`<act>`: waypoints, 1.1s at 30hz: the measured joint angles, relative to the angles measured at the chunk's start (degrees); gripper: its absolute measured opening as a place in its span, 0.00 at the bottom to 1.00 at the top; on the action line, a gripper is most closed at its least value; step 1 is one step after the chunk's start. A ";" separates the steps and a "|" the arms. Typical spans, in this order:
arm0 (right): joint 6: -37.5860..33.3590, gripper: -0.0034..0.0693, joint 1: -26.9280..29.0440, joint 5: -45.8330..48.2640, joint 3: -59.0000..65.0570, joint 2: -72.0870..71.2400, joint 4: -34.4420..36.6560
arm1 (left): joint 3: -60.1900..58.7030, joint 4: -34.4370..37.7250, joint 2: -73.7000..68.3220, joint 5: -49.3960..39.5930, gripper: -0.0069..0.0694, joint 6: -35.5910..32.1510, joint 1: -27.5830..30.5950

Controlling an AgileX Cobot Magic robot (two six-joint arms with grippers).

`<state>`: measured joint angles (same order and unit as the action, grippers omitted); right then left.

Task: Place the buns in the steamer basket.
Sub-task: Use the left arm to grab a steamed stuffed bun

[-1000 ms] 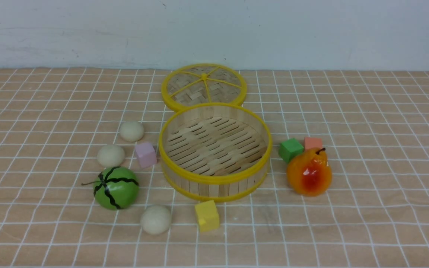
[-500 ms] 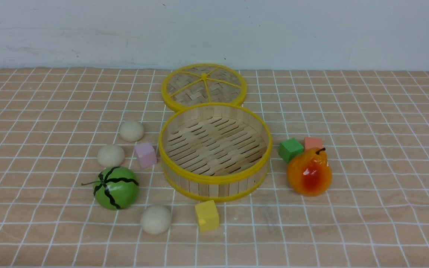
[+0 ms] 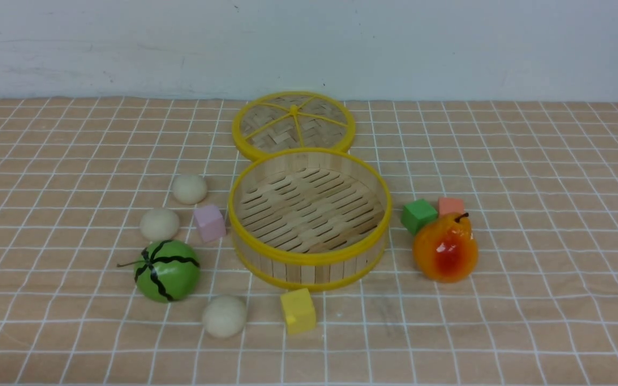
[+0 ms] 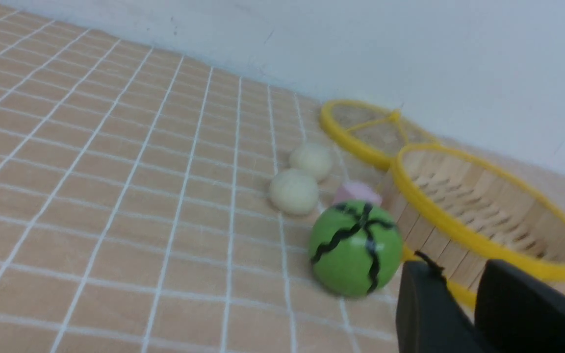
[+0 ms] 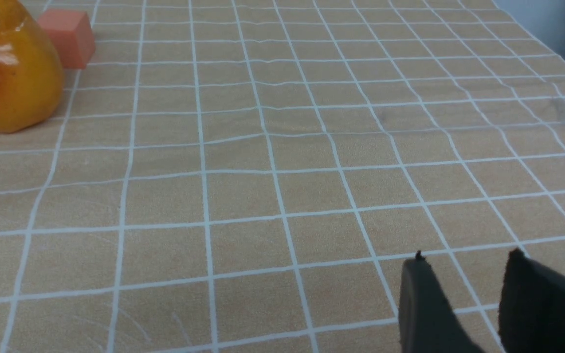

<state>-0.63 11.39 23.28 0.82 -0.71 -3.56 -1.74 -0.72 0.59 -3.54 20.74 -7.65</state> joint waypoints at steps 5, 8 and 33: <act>0.00 0.38 0.00 0.00 0.00 0.00 0.00 | 0.05 1.25 0.00 6.69 0.30 0.12 0.06; 0.00 0.38 0.00 0.00 0.00 0.00 0.00 | 3.47 2.90 -1.41 6.36 0.31 0.12 0.06; 0.00 0.38 0.00 0.00 0.00 0.00 0.00 | 39.64 11.30 -56.19 -23.19 0.33 0.99 0.06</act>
<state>-0.63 11.39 23.28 0.82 -0.71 -3.56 37.90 10.59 -55.60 -26.73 21.73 -7.59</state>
